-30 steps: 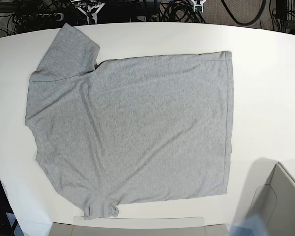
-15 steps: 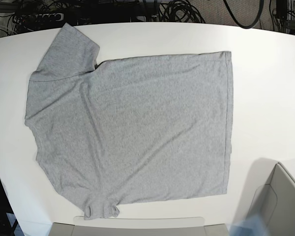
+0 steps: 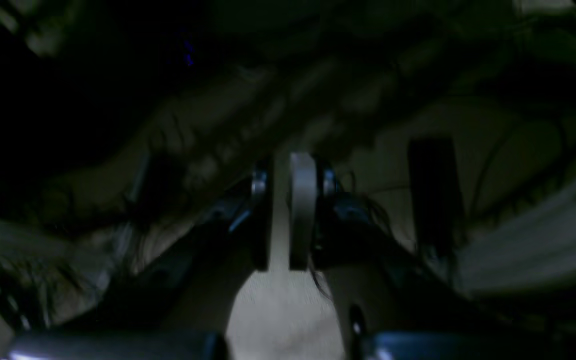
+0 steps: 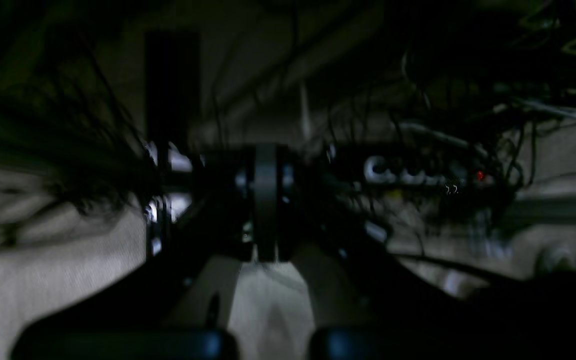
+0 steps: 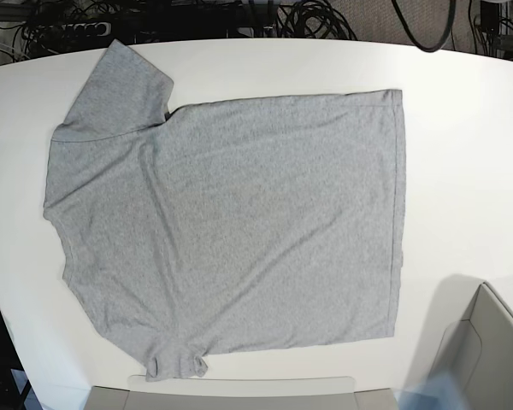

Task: Fold the T-shirt properly

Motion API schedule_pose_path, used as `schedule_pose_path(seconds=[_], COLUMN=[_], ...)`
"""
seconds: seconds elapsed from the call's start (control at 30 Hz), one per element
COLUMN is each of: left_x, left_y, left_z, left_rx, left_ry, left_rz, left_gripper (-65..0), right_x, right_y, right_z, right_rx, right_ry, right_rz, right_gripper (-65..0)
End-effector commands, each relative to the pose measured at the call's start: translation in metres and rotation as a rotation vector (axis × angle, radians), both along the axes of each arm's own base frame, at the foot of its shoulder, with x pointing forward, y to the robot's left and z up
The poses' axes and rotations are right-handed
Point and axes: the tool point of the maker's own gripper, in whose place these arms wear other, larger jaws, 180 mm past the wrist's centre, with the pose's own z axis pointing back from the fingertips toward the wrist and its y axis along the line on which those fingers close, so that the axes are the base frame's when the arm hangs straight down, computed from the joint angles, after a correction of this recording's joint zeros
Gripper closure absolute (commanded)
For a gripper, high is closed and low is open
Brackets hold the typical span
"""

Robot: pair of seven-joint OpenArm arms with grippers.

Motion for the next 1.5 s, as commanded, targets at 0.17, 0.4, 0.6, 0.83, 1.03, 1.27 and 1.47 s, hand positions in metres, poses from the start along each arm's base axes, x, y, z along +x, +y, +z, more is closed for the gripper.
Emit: schedule_pose_path(seconds=[0.17,0.4,0.6,0.83,1.03,1.27,1.47], left_x=[0.01,0.027,0.05,0.079,0.107,0.135,0.153], left_y=[-0.006,-0.007,-0.01,-0.012,-0.018,-0.017,-0.029], left_z=[0.069,0.115,0.143,0.156,0.155,0.162,0.163], left_rx=[0.044,0.073,0.087,0.096,0.114,0.111,0.066], left_ry=[-0.197,-0.32,-0.428,-0.456,-0.391,-0.366,-0.33], left_rz=[-0.05,-0.1,-0.132,-0.159,-0.206,-0.184,-0.181], left_gripper=[-7.5,-7.6,-13.6,-15.5,-15.5,-19.1,-19.6], right_x=[0.01,0.038,0.065,0.116,0.127,0.11,0.119], right_y=[0.03,0.049,0.035,0.01,-0.013,-0.03,-0.034], right_z=[0.076,0.155,0.211,0.232,0.23,0.202,0.184], right_rx=[0.098,0.185,0.271,0.406,0.441,0.529,0.579], right_ry=[-0.2,-0.379,-0.455,-0.453,-0.418,-0.241,-0.181], right_rz=[0.042,0.05,-0.031,-0.111,-0.159,-0.306,-0.362], right_gripper=[-1.0,-11.1,-13.8,-24.9,-26.2,-26.2,-26.2])
